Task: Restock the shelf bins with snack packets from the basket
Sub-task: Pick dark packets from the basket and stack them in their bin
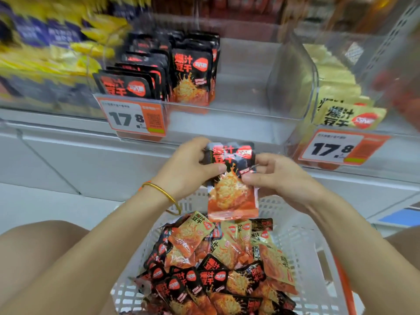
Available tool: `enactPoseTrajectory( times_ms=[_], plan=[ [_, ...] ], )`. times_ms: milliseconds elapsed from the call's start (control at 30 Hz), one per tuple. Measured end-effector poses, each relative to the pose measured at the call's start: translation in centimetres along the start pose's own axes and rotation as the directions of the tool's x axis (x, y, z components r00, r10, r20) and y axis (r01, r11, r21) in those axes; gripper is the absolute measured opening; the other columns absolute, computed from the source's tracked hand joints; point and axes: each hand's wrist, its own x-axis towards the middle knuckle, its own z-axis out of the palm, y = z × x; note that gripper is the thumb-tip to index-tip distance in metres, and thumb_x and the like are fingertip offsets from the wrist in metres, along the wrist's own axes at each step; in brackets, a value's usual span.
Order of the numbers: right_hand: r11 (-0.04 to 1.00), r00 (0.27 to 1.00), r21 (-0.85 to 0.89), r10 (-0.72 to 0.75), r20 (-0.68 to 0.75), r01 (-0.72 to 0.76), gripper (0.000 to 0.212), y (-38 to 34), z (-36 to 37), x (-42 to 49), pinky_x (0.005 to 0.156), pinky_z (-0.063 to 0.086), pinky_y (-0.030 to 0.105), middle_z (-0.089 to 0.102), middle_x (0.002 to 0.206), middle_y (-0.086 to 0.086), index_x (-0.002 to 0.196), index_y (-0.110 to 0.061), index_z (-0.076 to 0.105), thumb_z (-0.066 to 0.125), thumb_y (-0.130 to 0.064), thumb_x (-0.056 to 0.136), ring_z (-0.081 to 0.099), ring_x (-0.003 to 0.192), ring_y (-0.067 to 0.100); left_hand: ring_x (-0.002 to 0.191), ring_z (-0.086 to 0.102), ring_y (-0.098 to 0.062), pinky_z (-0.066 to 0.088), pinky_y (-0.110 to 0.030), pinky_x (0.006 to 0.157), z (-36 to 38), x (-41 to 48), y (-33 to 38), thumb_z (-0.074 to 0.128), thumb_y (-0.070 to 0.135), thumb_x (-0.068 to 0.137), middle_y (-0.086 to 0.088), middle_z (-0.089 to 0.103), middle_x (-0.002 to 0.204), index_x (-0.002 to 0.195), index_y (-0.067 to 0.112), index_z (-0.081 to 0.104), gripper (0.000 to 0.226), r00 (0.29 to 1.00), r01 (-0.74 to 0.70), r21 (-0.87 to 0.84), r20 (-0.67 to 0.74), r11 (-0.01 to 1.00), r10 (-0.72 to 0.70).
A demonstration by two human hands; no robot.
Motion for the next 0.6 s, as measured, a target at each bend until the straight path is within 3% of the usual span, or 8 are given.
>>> enactPoseTrajectory(
  times_ms=[100,167,234,300,367,467,534,601],
  plan=[
    [0.992,0.991,0.014,-0.127,-0.033,0.127,0.024,-4.7,0.7,-0.1,0.057,0.056,0.027,0.072,0.073,0.000,0.087,-0.014,0.068,0.070,-0.012,0.063,0.066,0.061,0.010,0.081,0.065,-0.033,0.054,-0.049,0.076,-2.7,0.2,2.9,0.075,0.023,0.074,-0.016,0.067,0.083,0.104,0.012,0.053,0.039,0.973,-0.157,-0.109,-0.186,0.981,0.135],
    [0.971,0.965,0.030,-0.233,-0.121,0.238,0.015,-8.4,0.5,1.0,0.051,0.055,0.025,0.071,0.068,-0.001,0.082,-0.013,0.067,0.068,-0.002,0.072,0.065,0.056,0.009,0.075,0.062,-0.019,0.053,-0.037,0.070,-4.7,0.7,4.3,0.068,0.014,0.082,-0.001,0.063,0.079,0.101,0.020,0.051,0.027,0.873,-0.312,-0.032,-0.404,0.950,0.273],
    [0.947,0.922,-0.005,-0.315,-0.226,0.322,0.018,-11.7,0.1,3.0,0.051,0.056,0.027,0.069,0.067,-0.002,0.083,-0.013,0.064,0.066,0.004,0.078,0.064,0.055,0.009,0.089,0.060,-0.019,0.049,-0.034,0.078,-6.4,1.4,4.5,0.059,0.017,0.084,0.000,0.062,0.094,0.105,0.015,0.054,0.021,0.710,-0.369,0.269,-0.535,0.890,0.457],
    [0.934,0.889,-0.108,-0.356,-0.288,0.339,0.022,-13.6,0.2,6.1,0.054,0.057,0.029,0.066,0.074,0.003,0.087,-0.011,0.064,0.067,0.008,0.077,0.062,0.058,0.010,0.109,0.054,-0.029,0.041,-0.043,0.094,-7.6,2.6,3.2,0.052,0.025,0.084,-0.009,0.060,0.113,0.111,0.009,0.058,0.032,0.650,-0.211,0.604,-0.500,0.768,0.573],
    [0.937,0.898,-0.253,-0.315,-0.306,0.242,0.029,-13.8,0.6,10.2,0.059,0.056,0.029,0.066,0.086,0.010,0.098,-0.003,0.065,0.072,0.009,0.072,0.060,0.067,0.013,0.124,0.046,-0.033,0.028,-0.050,0.107,-7.6,3.3,1.3,0.049,0.028,0.086,-0.012,0.055,0.127,0.115,0.010,0.059,0.036,0.670,-0.072,0.761,-0.442,0.645,0.597],
    [0.856,0.934,-0.517,-0.161,-0.319,-0.029,0.040,-12.3,1.3,15.0,0.079,0.056,0.039,0.068,0.097,0.013,0.099,-0.001,0.063,0.083,-0.005,0.064,0.066,0.085,0.024,0.129,0.042,-0.033,0.015,-0.054,0.113,-7.1,3.8,-0.2,0.042,0.031,0.092,-0.013,0.053,0.132,0.113,0.010,0.062,0.036,0.693,-0.025,0.818,-0.400,0.574,0.600],
    [0.787,0.931,-0.597,-0.085,-0.354,-0.155,0.040,-11.8,1.4,16.2,0.075,0.058,0.046,0.068,0.093,0.013,0.102,-0.004,0.061,0.082,-0.015,0.069,0.069,0.083,0.030,0.127,0.045,-0.032,0.014,-0.053,0.114,-7.0,3.9,-0.3,0.039,0.031,0.093,-0.013,0.055,0.130,0.109,0.010,0.064,0.036,0.686,-0.025,0.829,-0.393,0.559,0.612],
    [0.747,0.922,-0.642,-0.107,-0.373,-0.172,0.031,-12.0,1.6,16.8,0.070,0.059,0.043,0.068,0.085,0.011,0.099,-0.006,0.063,0.078,-0.022,0.076,0.069,0.074,0.028,0.124,0.047,-0.032,0.014,-0.053,0.114,-7.2,4.0,-0.2,0.038,0.032,0.093,-0.013,0.056,0.127,0.106,0.010,0.064,0.036,0.683,-0.017,0.827,-0.401,0.561,0.611]
  ],
)
